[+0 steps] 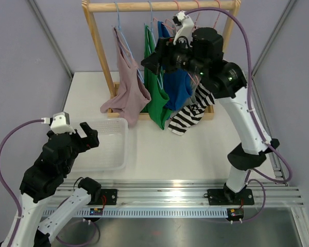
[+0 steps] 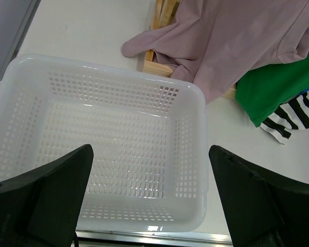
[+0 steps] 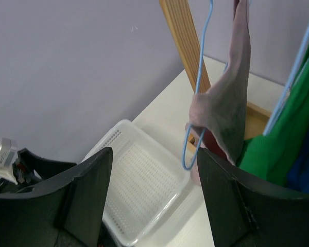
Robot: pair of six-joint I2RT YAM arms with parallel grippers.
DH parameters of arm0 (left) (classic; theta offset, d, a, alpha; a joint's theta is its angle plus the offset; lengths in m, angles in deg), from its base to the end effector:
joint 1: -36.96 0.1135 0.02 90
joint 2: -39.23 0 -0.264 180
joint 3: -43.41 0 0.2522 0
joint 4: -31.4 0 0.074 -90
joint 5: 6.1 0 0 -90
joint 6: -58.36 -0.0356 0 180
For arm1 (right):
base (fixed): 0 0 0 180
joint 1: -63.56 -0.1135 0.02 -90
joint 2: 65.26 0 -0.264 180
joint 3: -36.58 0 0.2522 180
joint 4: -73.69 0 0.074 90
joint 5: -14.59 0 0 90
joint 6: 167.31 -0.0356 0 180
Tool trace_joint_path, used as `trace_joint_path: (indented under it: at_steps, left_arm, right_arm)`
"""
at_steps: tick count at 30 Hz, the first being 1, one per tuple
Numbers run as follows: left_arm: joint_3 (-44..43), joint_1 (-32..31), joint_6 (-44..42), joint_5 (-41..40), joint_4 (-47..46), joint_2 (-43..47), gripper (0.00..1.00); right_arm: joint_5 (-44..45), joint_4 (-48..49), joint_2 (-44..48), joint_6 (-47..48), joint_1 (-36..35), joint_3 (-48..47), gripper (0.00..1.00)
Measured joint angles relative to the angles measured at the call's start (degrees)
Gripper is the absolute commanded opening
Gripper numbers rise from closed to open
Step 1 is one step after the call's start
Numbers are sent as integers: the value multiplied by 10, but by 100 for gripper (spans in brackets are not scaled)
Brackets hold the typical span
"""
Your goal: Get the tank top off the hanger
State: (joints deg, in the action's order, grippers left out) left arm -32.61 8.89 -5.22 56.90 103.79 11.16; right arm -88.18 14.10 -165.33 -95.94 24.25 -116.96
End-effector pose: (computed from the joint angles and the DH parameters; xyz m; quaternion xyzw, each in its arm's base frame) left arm 0.0537 -0.0103 0.3813 -0.1146 0.8193 -0.0665 0.5579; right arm 0.2460 0.2116 0.5645 -0.2058 0.7139 0.3941 0.5410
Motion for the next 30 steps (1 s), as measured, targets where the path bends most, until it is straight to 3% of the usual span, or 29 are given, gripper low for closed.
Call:
trace_joint_path:
  at_steps: [4, 10, 19, 30]
  left_arm:
    - [35, 0, 0, 0, -20, -1, 99]
    - [80, 0, -2, 0, -50, -1, 99]
    - [94, 0, -7, 0, -69, 3, 99]
    - [103, 0, -7, 3, -76, 19, 99]
  right_arm:
    - [60, 2, -76, 36, -33, -79, 73]
    - [147, 26, -160, 89, -42, -108, 70]
    - [165, 78, -233, 123, -42, -147, 56]
    - [169, 172, -263, 137, -42, -175, 51]
